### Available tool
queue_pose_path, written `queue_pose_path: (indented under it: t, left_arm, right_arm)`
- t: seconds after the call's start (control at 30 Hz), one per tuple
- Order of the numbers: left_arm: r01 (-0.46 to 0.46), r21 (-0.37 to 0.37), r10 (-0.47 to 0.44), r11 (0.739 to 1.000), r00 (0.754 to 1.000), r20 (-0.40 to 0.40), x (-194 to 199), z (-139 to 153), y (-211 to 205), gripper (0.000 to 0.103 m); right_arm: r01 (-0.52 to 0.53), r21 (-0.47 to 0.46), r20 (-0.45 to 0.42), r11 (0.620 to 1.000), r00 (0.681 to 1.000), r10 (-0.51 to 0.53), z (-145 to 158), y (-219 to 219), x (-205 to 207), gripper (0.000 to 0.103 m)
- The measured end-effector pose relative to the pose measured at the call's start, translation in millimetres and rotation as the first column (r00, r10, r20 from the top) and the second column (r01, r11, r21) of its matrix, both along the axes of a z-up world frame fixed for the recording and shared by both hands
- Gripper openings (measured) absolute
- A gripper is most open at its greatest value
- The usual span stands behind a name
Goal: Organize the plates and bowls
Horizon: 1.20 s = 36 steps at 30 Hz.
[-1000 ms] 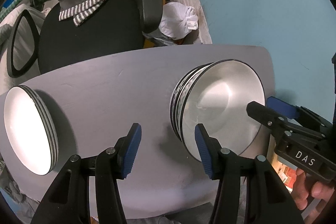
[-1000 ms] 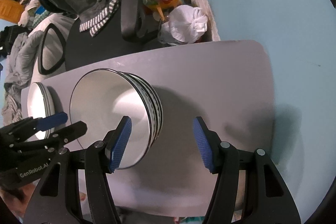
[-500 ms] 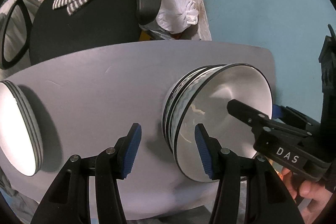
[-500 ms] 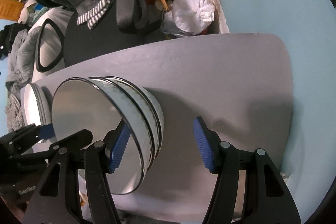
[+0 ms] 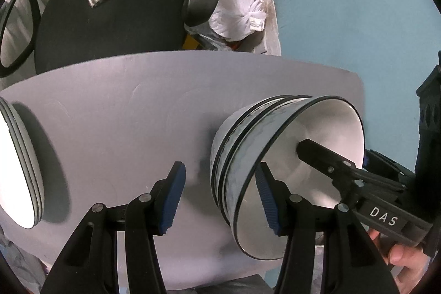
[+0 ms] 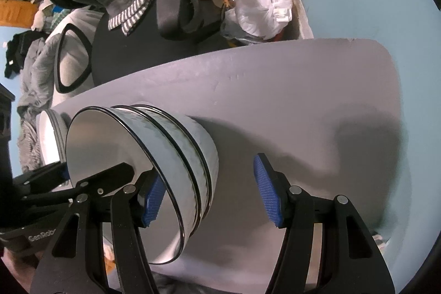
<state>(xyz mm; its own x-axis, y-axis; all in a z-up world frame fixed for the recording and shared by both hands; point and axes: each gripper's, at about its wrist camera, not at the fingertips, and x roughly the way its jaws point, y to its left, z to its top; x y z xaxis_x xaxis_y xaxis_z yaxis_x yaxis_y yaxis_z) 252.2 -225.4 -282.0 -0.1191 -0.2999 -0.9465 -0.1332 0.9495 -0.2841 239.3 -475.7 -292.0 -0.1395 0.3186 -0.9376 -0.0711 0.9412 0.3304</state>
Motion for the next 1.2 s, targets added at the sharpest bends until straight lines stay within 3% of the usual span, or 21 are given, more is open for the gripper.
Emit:
queue_pose_path:
  t: [0.1, 0.2, 0.27, 0.47, 0.57, 0.63, 0.73, 0.87, 1.03, 1.2]
  left_arm:
    - [-0.015, -0.015, 0.015, 1.0, 1.0, -0.003, 0.0, -1.5, 1.2, 0.052]
    - [-0.021, -0.047, 0.021, 0.999, 1.0, 0.004, 2.7, -0.5, 0.2, 0.038]
    - [-0.029, -0.049, 0.029, 0.998, 1.0, -0.004, 4.6, 0.4, -1.0, 0.035]
    - [-0.055, -0.06, 0.054, 0.997, 0.998, -0.016, 5.7, -0.5, 1.7, 0.034]
    - [-0.071, -0.062, 0.07, 0.996, 0.997, -0.015, 3.7, -1.2, 3.2, 0.035]
    - [-0.069, -0.071, 0.067, 0.995, 0.997, -0.028, 1.8, -4.2, 1.4, 0.042]
    - [-0.057, -0.07, 0.056, 0.996, 0.998, -0.023, 0.8, -3.2, -1.1, 0.042]
    - [-0.043, -0.062, 0.041, 0.997, 0.999, -0.019, -0.2, -0.7, -0.9, 0.039]
    - [-0.061, -0.086, 0.059, 0.994, 0.998, -0.029, -3.2, -0.5, 8.8, 0.027]
    - [-0.077, -0.117, 0.072, 0.99, 0.996, -0.05, -1.9, -3.0, 17.7, 0.024]
  right_arm:
    - [-0.003, 0.014, -0.016, 1.0, 1.0, 0.003, -2.6, -1.3, 1.2, 0.06]
    - [-0.001, 0.034, -0.032, 0.999, 0.999, 0.002, -4.5, -2.6, 3.0, 0.06]
    - [-0.003, 0.053, -0.04, 0.999, 0.999, 0.005, -5.2, -2.3, 3.9, 0.057]
    - [-0.042, 0.071, -0.032, 0.997, 0.999, 0.044, 0.7, 8.5, 3.2, 0.029]
    - [-0.08, 0.027, 0.0, 0.996, 0.997, 0.08, 4.4, 17.6, 1.4, 0.029]
    - [-0.095, -0.001, 0.026, 0.995, 0.995, 0.095, 7.0, 22.5, -1.9, 0.03]
    - [-0.1, -0.019, 0.037, 0.995, 0.994, 0.1, 8.5, 25.0, -2.8, 0.03]
    - [-0.093, -0.027, 0.031, 0.995, 0.995, 0.094, 8.4, 24.0, -1.7, 0.028]
    - [-0.077, -0.037, 0.031, 0.996, 0.996, 0.078, 9.1, 22.5, -2.0, 0.021]
    - [-0.098, -0.057, 0.038, 0.994, 0.994, 0.1, 11.3, 25.4, -4.1, 0.016]
